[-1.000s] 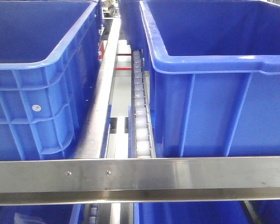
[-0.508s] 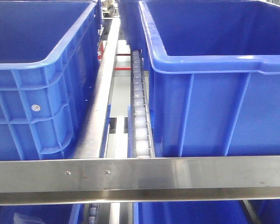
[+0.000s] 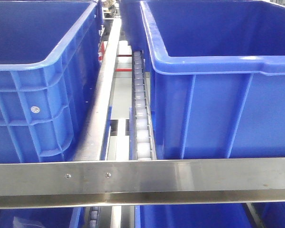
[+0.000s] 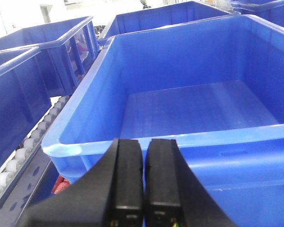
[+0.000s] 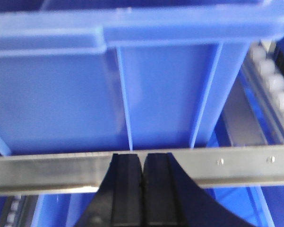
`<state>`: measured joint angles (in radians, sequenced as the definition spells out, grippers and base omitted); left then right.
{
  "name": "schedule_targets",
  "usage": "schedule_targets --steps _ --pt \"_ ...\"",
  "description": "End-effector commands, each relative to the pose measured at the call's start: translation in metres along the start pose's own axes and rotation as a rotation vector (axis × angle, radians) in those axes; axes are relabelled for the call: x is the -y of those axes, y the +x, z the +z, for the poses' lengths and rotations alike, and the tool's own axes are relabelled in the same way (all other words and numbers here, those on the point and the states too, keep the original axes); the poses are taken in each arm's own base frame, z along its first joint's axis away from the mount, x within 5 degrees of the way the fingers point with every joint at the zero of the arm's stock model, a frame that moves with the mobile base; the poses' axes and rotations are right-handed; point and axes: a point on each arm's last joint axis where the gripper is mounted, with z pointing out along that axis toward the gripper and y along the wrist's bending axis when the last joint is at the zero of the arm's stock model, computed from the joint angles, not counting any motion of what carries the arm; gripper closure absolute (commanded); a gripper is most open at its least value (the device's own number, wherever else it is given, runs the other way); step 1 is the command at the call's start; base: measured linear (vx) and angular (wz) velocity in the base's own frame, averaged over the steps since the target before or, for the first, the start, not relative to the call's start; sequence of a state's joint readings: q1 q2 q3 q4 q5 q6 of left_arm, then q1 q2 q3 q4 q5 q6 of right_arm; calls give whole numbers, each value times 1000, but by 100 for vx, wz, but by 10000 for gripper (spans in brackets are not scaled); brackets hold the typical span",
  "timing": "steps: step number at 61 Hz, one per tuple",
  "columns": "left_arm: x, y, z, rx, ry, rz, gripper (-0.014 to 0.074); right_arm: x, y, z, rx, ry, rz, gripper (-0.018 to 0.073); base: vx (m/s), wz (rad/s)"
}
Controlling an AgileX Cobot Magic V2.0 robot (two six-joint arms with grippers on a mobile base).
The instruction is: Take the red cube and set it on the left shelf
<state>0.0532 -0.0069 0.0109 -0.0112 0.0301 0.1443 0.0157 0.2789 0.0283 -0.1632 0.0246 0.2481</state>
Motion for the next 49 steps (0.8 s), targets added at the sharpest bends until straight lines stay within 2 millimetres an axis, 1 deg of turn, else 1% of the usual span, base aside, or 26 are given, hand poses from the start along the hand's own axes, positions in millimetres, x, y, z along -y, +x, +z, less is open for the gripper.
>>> schedule_targets --steps 1,9,14,26,49 --pt "0 -2 -1 83 -6 -5 491 -2 -17 -5 136 -18 -16 501 0 0" --pt "0 -2 -1 83 -6 -5 491 -2 -18 -9 170 -17 -17 501 2 10" --pt "0 -2 -1 83 -6 -5 491 -2 -17 -9 162 -14 -21 501 -4 -23" --pt "0 -2 -1 83 -6 -5 491 -2 -17 -11 168 -10 -68 501 0 0" --pt "0 -2 -1 83 -6 -5 491 -2 -24 -29 344 -12 -87 501 0 0"
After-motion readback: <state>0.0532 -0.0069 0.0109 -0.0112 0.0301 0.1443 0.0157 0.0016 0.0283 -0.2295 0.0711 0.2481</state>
